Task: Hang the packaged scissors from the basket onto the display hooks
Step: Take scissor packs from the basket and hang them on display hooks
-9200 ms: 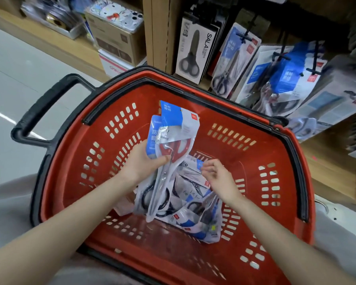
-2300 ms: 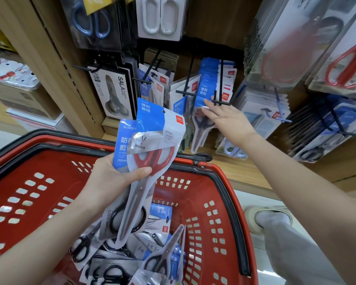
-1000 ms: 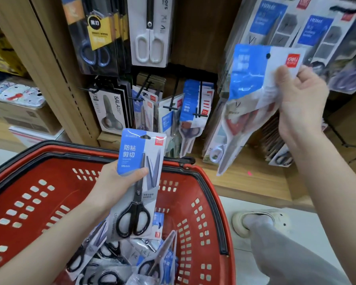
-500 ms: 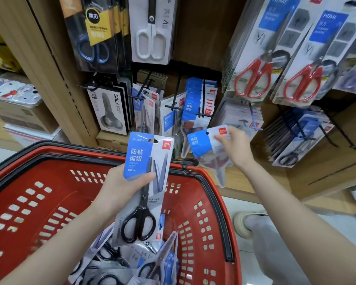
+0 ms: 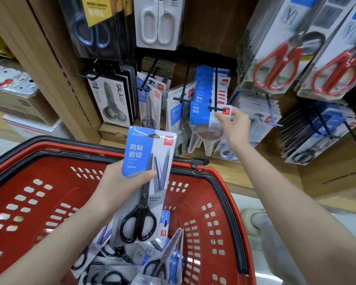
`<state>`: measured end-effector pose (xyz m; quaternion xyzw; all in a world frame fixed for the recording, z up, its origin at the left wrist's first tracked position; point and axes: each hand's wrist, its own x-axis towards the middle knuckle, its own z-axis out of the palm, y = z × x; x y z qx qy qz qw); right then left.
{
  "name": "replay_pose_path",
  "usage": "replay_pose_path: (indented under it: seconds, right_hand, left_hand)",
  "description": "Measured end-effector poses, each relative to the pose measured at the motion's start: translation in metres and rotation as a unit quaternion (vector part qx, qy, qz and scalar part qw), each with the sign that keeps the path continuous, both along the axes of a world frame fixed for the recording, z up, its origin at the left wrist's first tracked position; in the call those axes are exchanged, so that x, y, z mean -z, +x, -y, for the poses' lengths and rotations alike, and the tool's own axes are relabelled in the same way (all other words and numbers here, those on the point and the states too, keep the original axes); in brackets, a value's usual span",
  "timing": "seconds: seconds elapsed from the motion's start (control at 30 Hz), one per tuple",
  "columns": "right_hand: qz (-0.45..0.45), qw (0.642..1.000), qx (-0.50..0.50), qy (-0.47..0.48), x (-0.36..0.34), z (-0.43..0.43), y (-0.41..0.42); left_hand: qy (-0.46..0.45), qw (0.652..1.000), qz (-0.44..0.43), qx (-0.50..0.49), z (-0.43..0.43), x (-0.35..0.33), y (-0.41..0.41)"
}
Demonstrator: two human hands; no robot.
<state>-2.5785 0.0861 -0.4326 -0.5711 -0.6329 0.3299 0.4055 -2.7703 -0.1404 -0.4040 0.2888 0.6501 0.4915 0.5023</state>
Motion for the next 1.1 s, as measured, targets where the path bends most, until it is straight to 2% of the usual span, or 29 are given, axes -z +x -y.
replay_pose_path:
  seconds: [0.17,0.4,0.53,0.87,0.97,1.03,1.1]
  right_hand:
    - [0.048,0.998,0.013,0.046,-0.004,-0.012,-0.007]
    - [0.051,0.996,0.069,-0.01,-0.003,-0.038,-0.021]
    - [0.055,0.995,0.085,0.004,0.0,-0.033,-0.018]
    - [0.106,0.994,0.024,0.019,-0.014,-0.01,-0.002]
    - [0.113,0.992,0.039,0.027,-0.025,0.009,-0.001]
    - [0.096,0.993,0.045,0.05,-0.029,0.036,-0.004]
    - [0.05,0.998,0.01,0.037,-0.031,0.072,-0.007]
  left_hand:
    - [0.0,1.0,0.005,0.002,-0.003,0.002,-0.003]
    - [-0.003,1.0,0.002,-0.006,-0.002,0.005,-0.01]
    - [0.003,1.0,-0.003,-0.007,-0.002,0.006,-0.012]
    - [0.006,1.0,0.019,0.018,0.007,-0.004,0.002]
    - [0.014,0.999,0.013,0.034,0.012,-0.011,0.006]
    - [0.019,0.999,0.008,0.047,0.015,-0.015,0.007]
    - [0.022,0.998,0.0,0.06,0.016,-0.017,0.01]
